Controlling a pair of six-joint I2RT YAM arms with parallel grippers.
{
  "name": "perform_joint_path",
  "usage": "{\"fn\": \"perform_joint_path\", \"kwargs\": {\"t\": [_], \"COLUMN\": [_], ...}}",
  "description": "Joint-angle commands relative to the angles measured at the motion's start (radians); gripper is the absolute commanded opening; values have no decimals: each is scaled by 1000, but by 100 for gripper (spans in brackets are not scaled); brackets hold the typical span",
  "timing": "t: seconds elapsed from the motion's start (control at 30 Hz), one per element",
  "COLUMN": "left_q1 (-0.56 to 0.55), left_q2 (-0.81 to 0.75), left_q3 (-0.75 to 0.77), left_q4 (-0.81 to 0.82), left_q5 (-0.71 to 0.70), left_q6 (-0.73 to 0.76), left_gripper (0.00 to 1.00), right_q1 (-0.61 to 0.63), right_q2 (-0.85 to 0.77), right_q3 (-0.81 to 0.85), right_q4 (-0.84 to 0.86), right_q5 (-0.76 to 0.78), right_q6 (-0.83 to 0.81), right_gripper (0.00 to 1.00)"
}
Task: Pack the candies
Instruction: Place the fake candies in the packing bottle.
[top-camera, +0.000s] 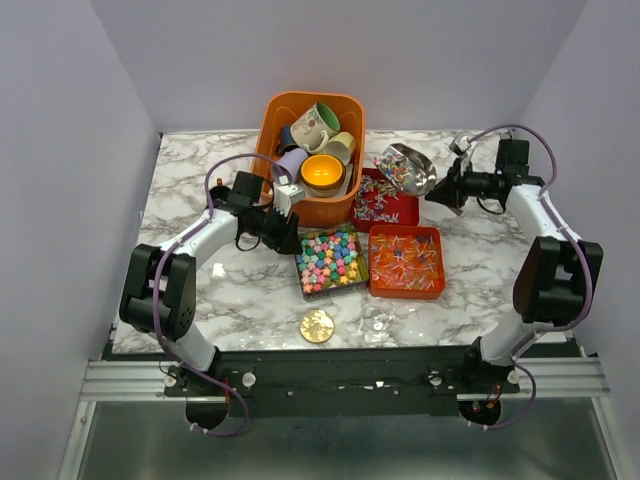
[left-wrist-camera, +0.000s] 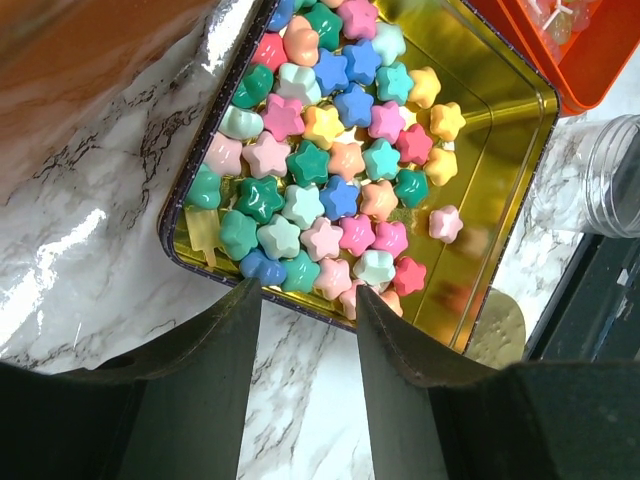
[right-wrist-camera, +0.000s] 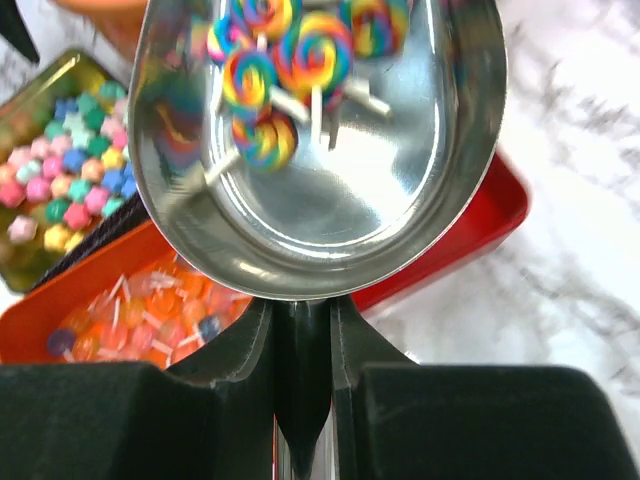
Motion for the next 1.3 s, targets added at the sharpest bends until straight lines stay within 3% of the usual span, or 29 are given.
{"fn": "perform_joint_path", "kwargs": {"t": [0.0, 0.13, 0.33, 0.67, 1.27], "left_q1": [-2, -2, -2, 8, 53], "left_q2": [-36, -65, -94, -162, -228], "left_q3": [-8, 6, -3, -88, -129], "left_q4": [-5, -11, 2, 122, 200], "left_q5": [-14, -15, -3, 29, 22], "left_q6": [24, 19, -1, -74, -120], "left_gripper": [53, 53, 53, 54, 54], "right_q1": [1, 1, 1, -1, 19], "right_q2": [-1, -83, -144, -273, -522], "right_q3": [-44, 15, 170, 119, -171], "right_q4": [326, 158, -291, -737, -874], "right_q5": [-55, -61, -9, 94, 356], "right_q6": [182, 61, -215, -559, -871], "right_gripper": [1, 1, 1, 1, 1]}}
